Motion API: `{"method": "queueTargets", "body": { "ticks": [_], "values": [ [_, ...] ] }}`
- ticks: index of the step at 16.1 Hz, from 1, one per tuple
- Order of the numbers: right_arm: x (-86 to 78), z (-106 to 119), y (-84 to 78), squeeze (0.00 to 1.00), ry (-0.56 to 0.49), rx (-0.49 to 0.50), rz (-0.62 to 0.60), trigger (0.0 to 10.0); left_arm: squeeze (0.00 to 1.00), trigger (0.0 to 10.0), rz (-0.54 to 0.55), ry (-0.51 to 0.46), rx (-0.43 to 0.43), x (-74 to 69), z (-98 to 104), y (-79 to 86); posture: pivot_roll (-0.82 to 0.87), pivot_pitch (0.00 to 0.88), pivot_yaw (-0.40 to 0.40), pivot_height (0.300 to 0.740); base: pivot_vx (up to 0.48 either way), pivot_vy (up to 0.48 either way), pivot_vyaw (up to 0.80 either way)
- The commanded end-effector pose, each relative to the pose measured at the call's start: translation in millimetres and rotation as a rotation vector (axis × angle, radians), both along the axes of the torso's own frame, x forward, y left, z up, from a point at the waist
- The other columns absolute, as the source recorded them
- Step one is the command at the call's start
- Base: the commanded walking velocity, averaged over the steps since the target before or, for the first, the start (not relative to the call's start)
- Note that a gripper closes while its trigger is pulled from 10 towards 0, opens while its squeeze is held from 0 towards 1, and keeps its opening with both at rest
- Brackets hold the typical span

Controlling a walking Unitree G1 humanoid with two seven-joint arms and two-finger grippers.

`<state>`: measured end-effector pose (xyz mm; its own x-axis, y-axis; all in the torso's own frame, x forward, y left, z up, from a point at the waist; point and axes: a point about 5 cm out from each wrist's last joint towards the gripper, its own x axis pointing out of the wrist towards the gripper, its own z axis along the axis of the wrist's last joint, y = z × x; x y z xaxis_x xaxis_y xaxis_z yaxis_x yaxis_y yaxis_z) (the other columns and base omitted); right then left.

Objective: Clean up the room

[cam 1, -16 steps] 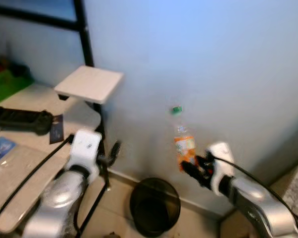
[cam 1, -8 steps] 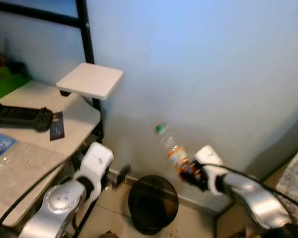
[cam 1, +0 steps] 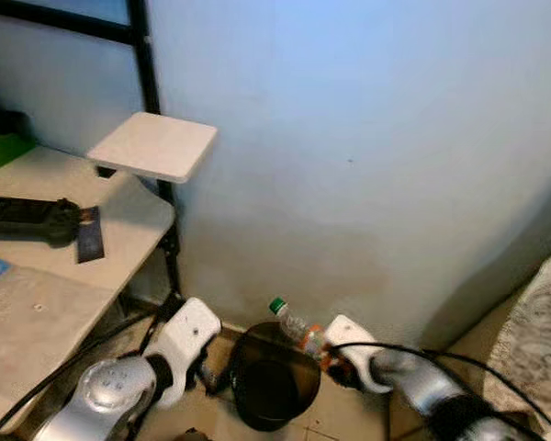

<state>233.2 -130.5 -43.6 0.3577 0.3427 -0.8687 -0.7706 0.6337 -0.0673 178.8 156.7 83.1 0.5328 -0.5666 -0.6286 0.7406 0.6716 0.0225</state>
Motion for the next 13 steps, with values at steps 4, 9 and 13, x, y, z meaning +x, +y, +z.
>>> {"method": "queueTargets", "body": {
  "ticks": [4,9,13],
  "values": [
    [4.5,-5.6,6.9,0.00,-0.039,-0.048,-0.046,10.0,0.00,10.0,-0.076,0.059,-0.007,-12.9,2.7,1.9,0.13,0.000,-0.106,0.740,0.000,0.000,0.00],
    [2.2,-6.5,36.4,0.00,-0.001,0.048,-0.035,10.0,0.00,10.0,-0.099,0.082,-0.001,-17.7,3.8,2.5,0.13,0.000,-0.091,0.740,0.000,0.000,0.00],
    [3.2,-7.3,38.4,1.00,0.001,0.056,-0.059,10.0,0.00,10.0,-0.110,0.081,0.001,-14.6,5.5,2.4,0.12,0.000,-0.088,0.740,0.000,0.000,0.00]
  ]
}}
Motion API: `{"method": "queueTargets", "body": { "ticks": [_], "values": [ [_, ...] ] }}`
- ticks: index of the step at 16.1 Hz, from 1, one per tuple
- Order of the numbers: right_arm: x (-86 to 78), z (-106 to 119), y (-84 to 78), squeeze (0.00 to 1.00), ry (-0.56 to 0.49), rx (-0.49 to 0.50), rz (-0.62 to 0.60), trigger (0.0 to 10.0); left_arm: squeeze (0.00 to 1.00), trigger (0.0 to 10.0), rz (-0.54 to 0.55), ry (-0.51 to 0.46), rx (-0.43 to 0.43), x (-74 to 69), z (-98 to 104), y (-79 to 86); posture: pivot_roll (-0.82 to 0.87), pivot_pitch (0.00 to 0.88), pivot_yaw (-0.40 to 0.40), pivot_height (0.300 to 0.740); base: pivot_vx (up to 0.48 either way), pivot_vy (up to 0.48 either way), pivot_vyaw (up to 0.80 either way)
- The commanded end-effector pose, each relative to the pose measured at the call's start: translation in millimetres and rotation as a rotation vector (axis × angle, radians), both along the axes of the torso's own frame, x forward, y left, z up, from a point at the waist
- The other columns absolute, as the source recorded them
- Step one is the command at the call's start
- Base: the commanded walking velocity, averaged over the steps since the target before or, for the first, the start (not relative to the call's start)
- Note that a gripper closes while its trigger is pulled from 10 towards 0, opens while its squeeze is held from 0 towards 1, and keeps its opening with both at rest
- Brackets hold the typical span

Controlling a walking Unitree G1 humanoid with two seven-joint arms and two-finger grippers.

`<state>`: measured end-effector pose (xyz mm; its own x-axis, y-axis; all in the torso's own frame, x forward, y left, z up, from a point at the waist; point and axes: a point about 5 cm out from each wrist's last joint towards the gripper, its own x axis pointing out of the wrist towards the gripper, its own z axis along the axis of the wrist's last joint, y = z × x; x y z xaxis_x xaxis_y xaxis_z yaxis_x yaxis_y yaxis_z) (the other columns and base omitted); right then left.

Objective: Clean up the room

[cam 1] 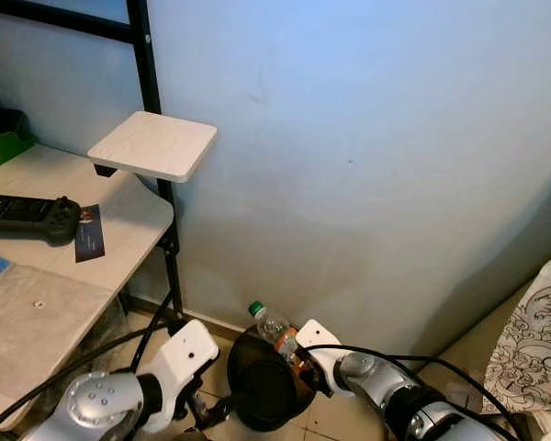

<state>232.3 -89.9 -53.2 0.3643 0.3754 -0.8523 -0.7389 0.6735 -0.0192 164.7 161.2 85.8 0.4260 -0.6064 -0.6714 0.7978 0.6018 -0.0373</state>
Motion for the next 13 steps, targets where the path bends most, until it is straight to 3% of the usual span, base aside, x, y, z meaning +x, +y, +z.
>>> {"method": "queueTargets", "body": {
  "ticks": [1,10,11,12,13],
  "values": [
    [2.8,1.6,-0.3,1.00,0.007,0.017,-0.012,10.0,0.00,10.0,-0.020,-0.002,-0.004,0.4,3.4,-1.9,0.13,0.000,-0.087,0.740,0.000,0.000,0.00],
    [-4.7,-1.1,8.0,1.00,0.072,0.097,-0.015,10.0,0.00,10.0,-0.016,-0.004,-0.006,4.7,3.0,-2.0,0.12,0.000,-0.087,0.740,0.000,0.000,0.00],
    [-4.8,-0.8,7.3,0.28,0.083,0.120,-0.033,10.0,0.00,10.0,-0.016,-0.006,-0.007,5.9,2.8,-2.6,0.11,0.000,-0.085,0.740,0.000,0.000,0.00],
    [-2.2,1.0,6.0,0.00,0.074,0.139,-0.044,10.0,0.00,10.0,-0.012,-0.010,-0.012,7.3,2.9,-3.7,0.11,0.000,-0.084,0.740,0.000,0.000,0.00],
    [0.9,3.3,4.8,0.00,0.061,0.159,-0.056,10.0,0.00,10.0,-0.005,-0.014,-0.015,8.5,3.2,-4.4,0.11,0.000,-0.083,0.740,0.000,0.000,0.00]
  ]
}}
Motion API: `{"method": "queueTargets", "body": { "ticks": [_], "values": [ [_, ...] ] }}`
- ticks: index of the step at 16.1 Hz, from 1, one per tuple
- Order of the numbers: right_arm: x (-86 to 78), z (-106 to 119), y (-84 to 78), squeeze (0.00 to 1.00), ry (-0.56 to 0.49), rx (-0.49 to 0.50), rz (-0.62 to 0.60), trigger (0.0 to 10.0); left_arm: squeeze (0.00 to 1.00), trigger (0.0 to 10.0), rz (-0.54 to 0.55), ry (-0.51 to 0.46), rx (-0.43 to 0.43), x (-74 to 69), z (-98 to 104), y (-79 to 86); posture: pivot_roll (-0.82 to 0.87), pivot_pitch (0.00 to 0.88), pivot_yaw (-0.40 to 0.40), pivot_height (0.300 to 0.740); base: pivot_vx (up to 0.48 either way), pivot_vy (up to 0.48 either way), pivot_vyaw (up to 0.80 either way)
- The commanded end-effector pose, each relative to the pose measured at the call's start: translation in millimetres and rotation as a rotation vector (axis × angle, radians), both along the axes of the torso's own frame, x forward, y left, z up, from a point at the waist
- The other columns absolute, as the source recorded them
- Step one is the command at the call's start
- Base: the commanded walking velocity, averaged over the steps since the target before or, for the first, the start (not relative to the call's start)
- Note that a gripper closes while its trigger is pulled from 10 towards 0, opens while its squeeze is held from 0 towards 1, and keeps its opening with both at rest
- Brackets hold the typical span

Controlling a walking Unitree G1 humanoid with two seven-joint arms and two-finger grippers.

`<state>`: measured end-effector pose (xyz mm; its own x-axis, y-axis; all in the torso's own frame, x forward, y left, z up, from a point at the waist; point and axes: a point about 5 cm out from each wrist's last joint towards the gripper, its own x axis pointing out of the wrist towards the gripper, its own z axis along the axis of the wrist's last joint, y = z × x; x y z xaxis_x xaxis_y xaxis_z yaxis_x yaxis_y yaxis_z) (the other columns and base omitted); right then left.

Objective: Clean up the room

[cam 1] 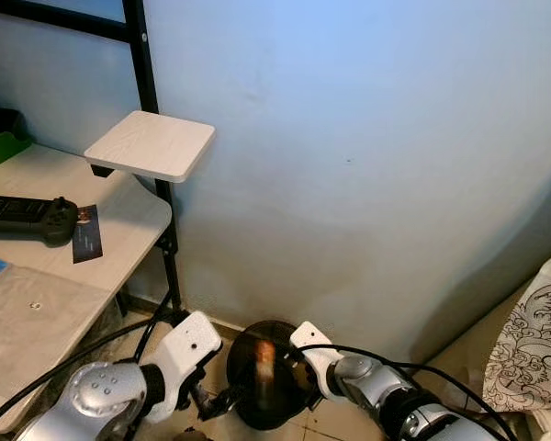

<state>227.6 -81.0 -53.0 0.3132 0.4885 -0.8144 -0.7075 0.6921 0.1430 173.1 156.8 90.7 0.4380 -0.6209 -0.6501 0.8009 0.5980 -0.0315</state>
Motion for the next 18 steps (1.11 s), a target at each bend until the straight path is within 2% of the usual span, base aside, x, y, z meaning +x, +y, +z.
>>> {"method": "queueTargets", "body": {
  "ticks": [1,3,4,5,7,8,9,14,15,16,18],
  "values": [
    [18.3,13.9,-9.4,0.00,-0.073,0.090,-0.082,10.0,0.00,10.0,0.049,0.002,-0.013,4.5,0.2,-2.2,0.11,0.000,-0.081,0.740,0.000,0.000,0.00],
    [29.4,26.6,-20.4,0.00,-0.146,0.153,-0.158,10.0,0.00,10.0,0.101,-0.030,-0.029,10.4,2.8,-5.1,0.10,0.000,-0.074,0.740,0.000,0.000,0.00],
    [35.4,42.0,-34.2,0.00,-0.234,0.190,-0.213,10.0,0.00,10.0,0.148,-0.074,-0.042,16.9,5.8,-8.4,0.10,0.000,-0.068,0.740,0.000,0.000,0.00],
    [35.3,49.6,-40.9,0.00,-0.270,0.200,-0.242,10.0,0.00,10.0,0.168,-0.118,-0.038,21.4,8.3,-9.6,0.09,0.000,-0.061,0.740,0.000,0.000,0.00],
    [29.2,81.0,-61.4,0.00,-0.395,0.227,-0.385,10.0,0.00,10.0,0.317,-0.286,-0.043,42.9,22.7,-10.5,0.06,0.000,-0.041,0.740,0.000,0.000,-0.75],
    [26.2,90.9,-66.7,0.00,-0.438,0.224,-0.435,10.0,0.00,10.0,0.353,-0.333,-0.047,48.4,27.7,-11.2,0.06,0.000,-0.038,0.740,0.000,0.000,-0.79],
    [22.8,100.1,-75.7,0.00,-0.477,0.184,-0.542,10.0,0.00,10.0,0.371,-0.380,-0.035,53.5,31.9,-13.6,0.05,0.000,-0.027,0.740,0.000,0.000,-0.79],
    [6.8,131.4,-83.8,0.00,-0.503,0.153,-0.707,10.0,0.00,10.0,0.466,-0.422,-0.067,55.9,34.9,-14.3,0.04,0.000,-0.023,0.740,0.000,0.000,-0.79],
    [4.6,132.6,-85.1,0.00,-0.502,0.125,-0.718,10.0,0.00,10.0,0.485,-0.421,-0.069,56.2,34.4,-13.2,0.04,0.000,-0.025,0.740,0.000,0.000,-0.79],
    [1.5,131.8,-89.0,0.00,-0.496,0.051,-0.732,10.0,0.00,10.0,0.504,-0.420,-0.075,56.3,34.4,-11.7,0.04,0.000,-0.025,0.740,0.000,0.000,-0.76],
    [-2.7,131.2,-95.2,0.00,-0.465,0.064,-0.803,10.0,0.00,10.0,0.527,-0.438,-0.072,56.3,35.8,-9.3,0.05,0.000,-0.026,0.740,0.000,0.000,-0.70]
  ]
}}
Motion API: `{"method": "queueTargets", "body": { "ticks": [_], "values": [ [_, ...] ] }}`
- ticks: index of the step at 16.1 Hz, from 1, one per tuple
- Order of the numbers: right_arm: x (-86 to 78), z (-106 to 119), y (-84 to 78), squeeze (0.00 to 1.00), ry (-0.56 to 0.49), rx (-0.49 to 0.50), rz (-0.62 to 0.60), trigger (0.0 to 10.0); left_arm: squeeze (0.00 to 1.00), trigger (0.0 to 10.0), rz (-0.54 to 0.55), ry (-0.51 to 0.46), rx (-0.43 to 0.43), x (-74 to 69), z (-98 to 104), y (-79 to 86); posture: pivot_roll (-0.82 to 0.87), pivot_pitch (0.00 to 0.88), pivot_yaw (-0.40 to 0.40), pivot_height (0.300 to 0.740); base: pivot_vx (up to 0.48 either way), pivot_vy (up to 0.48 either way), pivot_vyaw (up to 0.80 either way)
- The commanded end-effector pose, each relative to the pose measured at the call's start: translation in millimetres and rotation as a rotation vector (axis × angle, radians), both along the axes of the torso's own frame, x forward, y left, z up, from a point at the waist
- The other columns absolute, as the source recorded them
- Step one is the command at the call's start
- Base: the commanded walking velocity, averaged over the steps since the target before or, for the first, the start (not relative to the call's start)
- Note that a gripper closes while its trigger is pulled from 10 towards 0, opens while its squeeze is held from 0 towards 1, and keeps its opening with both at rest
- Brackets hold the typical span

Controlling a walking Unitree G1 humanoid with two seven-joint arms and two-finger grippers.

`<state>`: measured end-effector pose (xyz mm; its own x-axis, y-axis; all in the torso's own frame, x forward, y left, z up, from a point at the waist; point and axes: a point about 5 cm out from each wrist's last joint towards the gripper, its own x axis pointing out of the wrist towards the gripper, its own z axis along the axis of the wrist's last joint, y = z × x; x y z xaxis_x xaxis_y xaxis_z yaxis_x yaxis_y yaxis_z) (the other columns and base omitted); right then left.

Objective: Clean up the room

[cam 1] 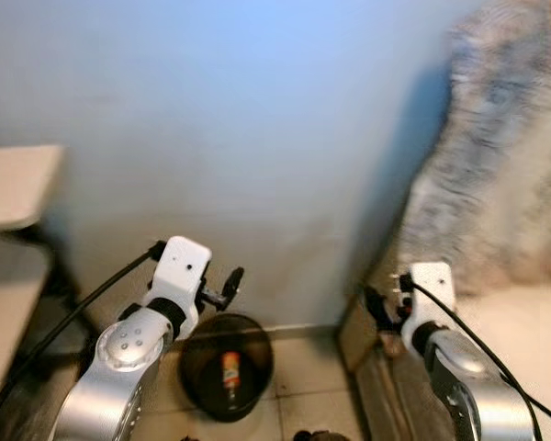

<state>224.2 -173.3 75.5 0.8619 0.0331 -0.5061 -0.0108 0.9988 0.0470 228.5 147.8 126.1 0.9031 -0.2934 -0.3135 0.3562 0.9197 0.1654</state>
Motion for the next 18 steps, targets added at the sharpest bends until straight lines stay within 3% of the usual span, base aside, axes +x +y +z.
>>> {"method": "queueTargets", "body": {
  "ticks": [1,3,5,9,11,18],
  "values": [
    [-2.3,6.8,-5.6,0.00,-0.012,0.014,-0.050,10.0,0.00,10.0,0.023,-0.026,0.005,1.0,1.9,2.0,0.05,0.000,-0.021,0.740,0.000,0.000,-0.71],
    [-4.2,17.0,-7.1,0.00,-0.034,0.087,-0.118,10.0,0.00,10.0,0.041,-0.012,-0.004,0.2,0.3,4.8,0.04,0.000,-0.011,0.740,0.000,0.000,-0.70],
    [-4.7,23.2,-9.2,0.00,-0.073,0.083,-0.150,10.0,0.00,10.0,0.051,-0.017,-0.015,0.3,1.9,6.4,0.03,0.000,-0.001,0.740,0.000,0.000,-0.70],
    [-2.8,30.2,-4.0,0.00,-0.145,0.025,-0.116,10.0,0.00,10.0,0.107,-0.078,-0.040,5.7,7.3,10.8,0.04,0.000,-0.010,0.740,0.000,0.000,-0.68],
    [-4.5,28.6,-0.5,0.00,-0.126,0.076,-0.081,10.0,0.00,10.0,0.104,-0.096,-0.044,6.0,10.3,11.1,0.05,0.000,-0.015,0.740,0.000,0.000,-0.68],
    [-3.1,26.1,2.0,0.00,-0.129,0.090,-0.078,10.0,0.00,10.0,0.112,-0.083,-0.053,7.1,9.6,7.1,0.06,0.000,-0.027,0.740,0.000,0.000,-0.70]
  ]
}}
